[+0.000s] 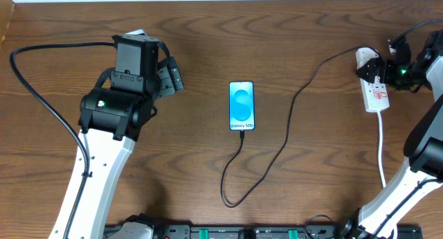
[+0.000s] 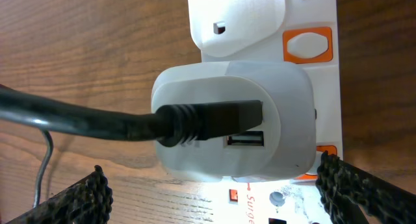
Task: Plug charger to phone and switch on socket
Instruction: 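Press the orange switch beside the charger with the right gripper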
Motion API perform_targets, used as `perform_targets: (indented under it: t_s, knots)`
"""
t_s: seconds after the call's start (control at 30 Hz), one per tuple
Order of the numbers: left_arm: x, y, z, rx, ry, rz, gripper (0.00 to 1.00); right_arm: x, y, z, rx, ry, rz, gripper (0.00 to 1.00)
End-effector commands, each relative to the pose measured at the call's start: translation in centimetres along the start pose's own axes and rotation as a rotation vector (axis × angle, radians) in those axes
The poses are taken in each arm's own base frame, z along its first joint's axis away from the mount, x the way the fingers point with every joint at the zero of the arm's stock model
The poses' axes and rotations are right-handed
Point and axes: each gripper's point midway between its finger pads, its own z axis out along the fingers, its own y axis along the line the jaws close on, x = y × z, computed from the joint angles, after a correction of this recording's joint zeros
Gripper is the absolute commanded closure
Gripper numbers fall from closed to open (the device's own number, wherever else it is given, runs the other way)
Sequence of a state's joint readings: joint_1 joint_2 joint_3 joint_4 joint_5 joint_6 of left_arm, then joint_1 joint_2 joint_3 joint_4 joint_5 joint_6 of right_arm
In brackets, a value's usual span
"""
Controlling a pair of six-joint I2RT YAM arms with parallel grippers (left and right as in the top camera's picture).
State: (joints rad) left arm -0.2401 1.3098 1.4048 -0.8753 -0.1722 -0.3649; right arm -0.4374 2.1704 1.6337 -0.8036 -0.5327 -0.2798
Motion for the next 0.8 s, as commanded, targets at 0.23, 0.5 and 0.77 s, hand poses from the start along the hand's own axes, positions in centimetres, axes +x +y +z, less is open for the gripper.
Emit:
perform_targets:
  t_s: [0.23, 0.5, 0.77]
  knots:
    - [-0.3, 0.3, -0.2, -0.018, -0.015, 0.012, 0.1, 1.4, 3.0, 2.4, -0.201, 0.031, 0.056, 0.01]
    - [-0.3, 0.3, -0.2, -0.018, -0.015, 0.012, 0.1, 1.4, 3.8, 2.5, -0.229, 0.032, 0.055, 0.01]
    - [-0.3, 0.3, -0.2, -0.018, -0.015, 0.012, 0.1, 1.5, 2.8, 2.5, -0.144, 0.059, 0.096, 0.01]
